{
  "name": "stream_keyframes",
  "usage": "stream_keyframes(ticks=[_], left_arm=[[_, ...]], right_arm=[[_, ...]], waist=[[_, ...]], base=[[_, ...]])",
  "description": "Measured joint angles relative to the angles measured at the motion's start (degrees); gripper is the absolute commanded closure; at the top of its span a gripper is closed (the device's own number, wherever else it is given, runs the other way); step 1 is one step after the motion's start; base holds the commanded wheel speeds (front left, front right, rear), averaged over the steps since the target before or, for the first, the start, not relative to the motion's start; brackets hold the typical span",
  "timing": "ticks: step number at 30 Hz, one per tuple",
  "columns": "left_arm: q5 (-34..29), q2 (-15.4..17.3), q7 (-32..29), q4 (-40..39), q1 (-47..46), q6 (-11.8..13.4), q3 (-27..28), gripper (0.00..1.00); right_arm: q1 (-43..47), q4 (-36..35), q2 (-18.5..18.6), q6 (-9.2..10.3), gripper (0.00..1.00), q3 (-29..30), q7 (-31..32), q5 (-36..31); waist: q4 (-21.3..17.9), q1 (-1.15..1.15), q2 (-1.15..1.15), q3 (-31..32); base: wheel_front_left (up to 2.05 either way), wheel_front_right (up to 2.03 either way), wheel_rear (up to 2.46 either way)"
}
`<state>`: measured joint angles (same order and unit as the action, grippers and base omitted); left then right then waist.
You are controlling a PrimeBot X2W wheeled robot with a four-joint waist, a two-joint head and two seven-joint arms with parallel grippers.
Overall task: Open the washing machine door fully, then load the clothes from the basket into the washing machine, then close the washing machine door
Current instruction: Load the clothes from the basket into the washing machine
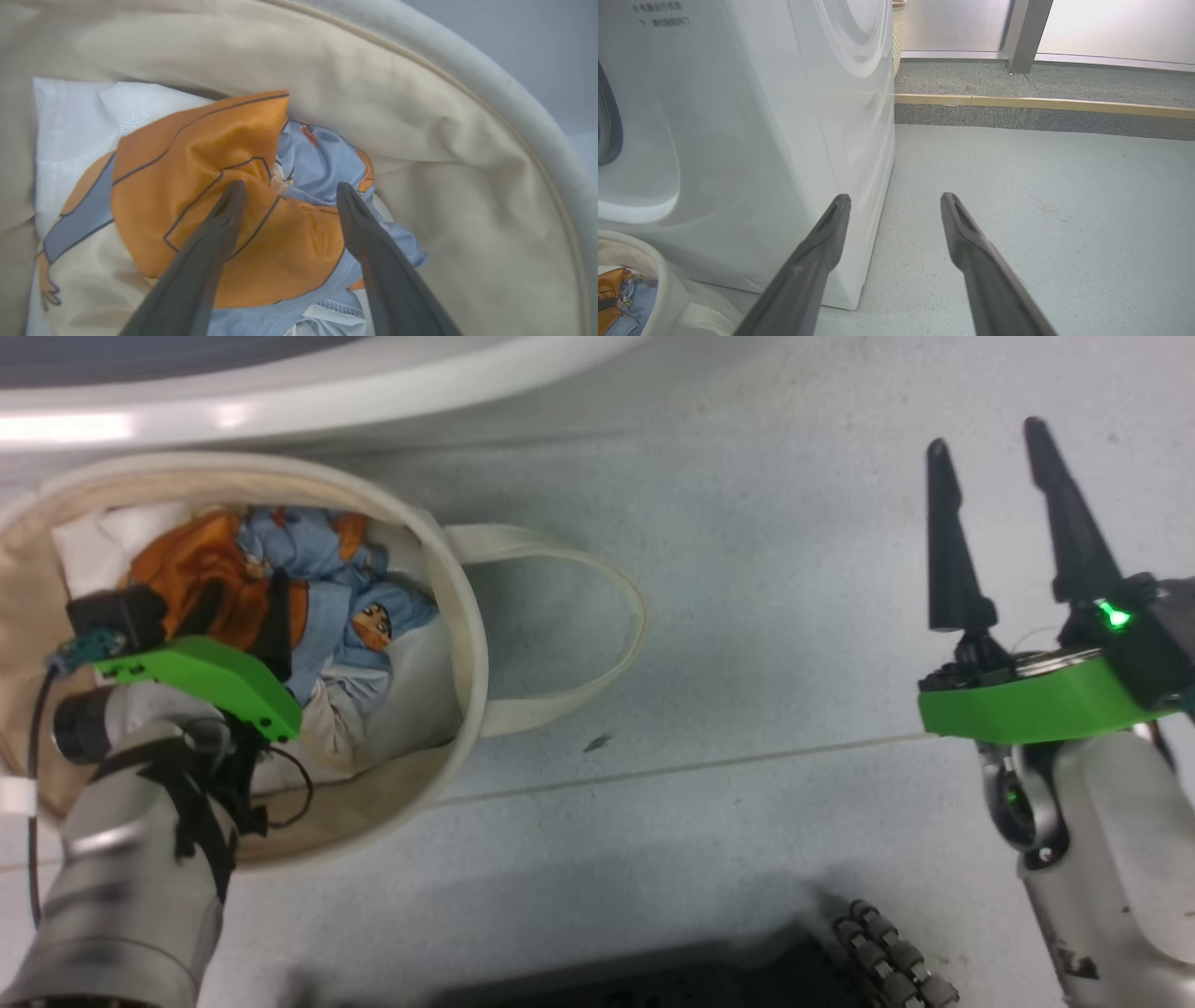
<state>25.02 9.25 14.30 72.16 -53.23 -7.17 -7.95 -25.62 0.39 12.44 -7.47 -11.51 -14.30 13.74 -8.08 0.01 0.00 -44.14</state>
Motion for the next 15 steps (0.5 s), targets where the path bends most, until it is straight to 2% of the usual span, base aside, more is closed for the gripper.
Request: stream_keyframes(ticks=[6, 15], left_arm=[[0.31, 1.85, -0.89, 1.51, -3.28, 0.1, -0.65, 0.0], [0.33, 1.88, -6.31, 1.74, -3.64, 0.12, -1.54, 0.0]], right_arm=[[0.24, -3.35, 0.54, 0.0, 0.0, 1.37, 0.19, -0.93], [2.44, -7.71, -1.05, 0.0, 0.0, 2.59, 3.9, -5.67]], waist=[[-0.54, -0.01, 0.0, -3.89], [0.95, -0.01, 0.0, -4.79]], base=[[0.03, 0.03, 0.03], [0.17, 0.17, 0.17]])
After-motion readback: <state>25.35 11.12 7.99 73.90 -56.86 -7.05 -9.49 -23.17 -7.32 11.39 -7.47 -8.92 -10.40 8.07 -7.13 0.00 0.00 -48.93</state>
